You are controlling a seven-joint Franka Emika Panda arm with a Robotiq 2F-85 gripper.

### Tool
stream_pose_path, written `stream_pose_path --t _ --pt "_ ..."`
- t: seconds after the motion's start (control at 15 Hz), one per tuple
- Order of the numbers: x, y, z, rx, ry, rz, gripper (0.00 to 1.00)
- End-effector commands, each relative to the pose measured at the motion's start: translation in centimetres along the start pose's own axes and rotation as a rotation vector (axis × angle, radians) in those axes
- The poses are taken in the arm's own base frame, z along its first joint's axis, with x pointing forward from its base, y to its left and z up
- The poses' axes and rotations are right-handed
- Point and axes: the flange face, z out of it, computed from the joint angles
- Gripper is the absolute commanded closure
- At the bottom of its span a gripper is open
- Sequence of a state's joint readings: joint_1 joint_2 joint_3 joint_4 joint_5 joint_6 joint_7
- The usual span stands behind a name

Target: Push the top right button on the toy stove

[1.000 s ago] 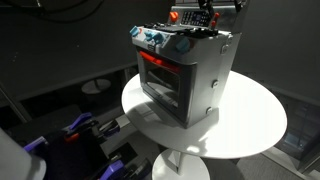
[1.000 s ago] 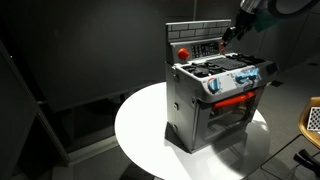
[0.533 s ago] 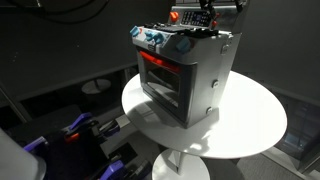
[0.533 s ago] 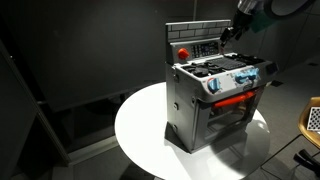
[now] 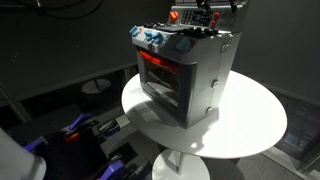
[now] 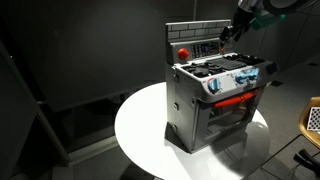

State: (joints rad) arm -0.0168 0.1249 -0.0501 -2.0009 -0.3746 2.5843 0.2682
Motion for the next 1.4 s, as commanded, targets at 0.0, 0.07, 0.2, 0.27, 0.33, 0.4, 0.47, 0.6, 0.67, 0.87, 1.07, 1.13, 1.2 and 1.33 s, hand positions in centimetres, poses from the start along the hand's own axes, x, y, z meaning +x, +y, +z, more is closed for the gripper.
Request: stream_pose_path --t 0.0,0.07,0.2,0.27,0.33,0.4,0.47,0.6,0.67,0.87,1.07,1.13,1.2,1.33 --pt "-1.5 -0.5 -2.5 0.069 -0.055 -0.003 0.00" --pt "-2.0 -0.5 -3.0 0.086 -0.079 0.000 0.00" --pt "-2.9 -0.4 -4.2 0.112 -0.127 0.010 0.00" --pt "-3.3 -0.2 -4.9 0.122 -0.151 0.013 0.00" --pt "-3.8 0.0 -5.6 0.126 -0.178 0.017 0.00" --pt "-4.3 0.2 -6.2 0.131 -0.199 0.020 0.00" --pt "-4.9 0.4 -6.9 0.143 -0.224 0.022 0.00" --pt "-6.0 0.7 -8.2 0.164 -0.270 0.026 0.00" --pt "-6.6 0.8 -8.9 0.180 -0.294 0.026 0.00" --pt "-8.5 1.0 -11.0 0.215 -0.358 0.021 0.00" --pt "-10.0 1.1 -12.9 0.239 -0.417 0.020 0.00" --pt "-10.5 1.1 -13.6 0.246 -0.436 0.021 0.00" --pt "-10.9 1.2 -14.1 0.250 -0.451 0.022 0.00" --pt "-11.5 1.3 -15.1 0.253 -0.473 0.021 0.00"
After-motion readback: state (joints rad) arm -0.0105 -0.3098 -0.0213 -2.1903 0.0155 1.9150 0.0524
